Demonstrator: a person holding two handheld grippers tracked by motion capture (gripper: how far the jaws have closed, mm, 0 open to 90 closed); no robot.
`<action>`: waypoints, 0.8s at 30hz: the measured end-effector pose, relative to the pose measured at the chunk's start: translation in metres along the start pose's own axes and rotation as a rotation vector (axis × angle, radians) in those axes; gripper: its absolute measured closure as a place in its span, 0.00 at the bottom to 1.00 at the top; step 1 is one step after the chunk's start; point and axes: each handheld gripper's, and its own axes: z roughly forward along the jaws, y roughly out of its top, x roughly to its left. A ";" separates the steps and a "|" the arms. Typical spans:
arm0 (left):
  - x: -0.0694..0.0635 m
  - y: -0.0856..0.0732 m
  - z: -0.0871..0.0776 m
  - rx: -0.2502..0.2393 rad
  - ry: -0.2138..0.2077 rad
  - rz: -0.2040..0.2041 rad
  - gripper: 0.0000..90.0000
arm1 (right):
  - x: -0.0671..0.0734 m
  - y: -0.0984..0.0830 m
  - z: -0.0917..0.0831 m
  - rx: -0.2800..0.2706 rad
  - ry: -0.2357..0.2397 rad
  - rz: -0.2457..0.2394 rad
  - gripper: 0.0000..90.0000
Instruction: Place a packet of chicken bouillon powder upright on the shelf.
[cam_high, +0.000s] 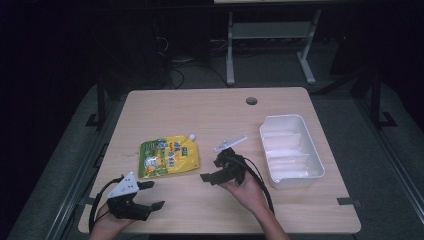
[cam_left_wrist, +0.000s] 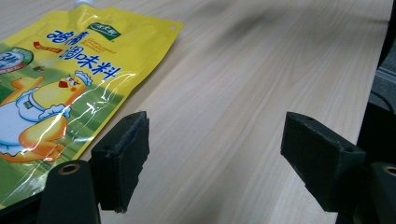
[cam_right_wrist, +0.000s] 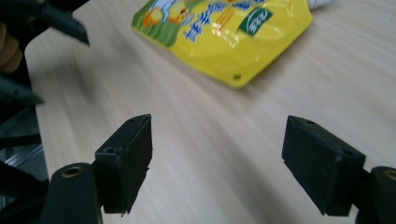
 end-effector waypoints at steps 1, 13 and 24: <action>0.000 0.000 0.000 0.007 0.006 0.007 0.26 | 0.000 0.000 0.000 0.000 0.000 0.000 0.27; 0.004 0.000 -0.001 -0.010 0.009 0.003 0.26 | -0.015 0.050 0.032 0.070 -0.041 0.000 0.28; 0.003 0.002 -0.005 -0.049 -0.011 -0.017 0.26 | -0.026 0.069 0.055 0.129 -0.041 0.060 0.39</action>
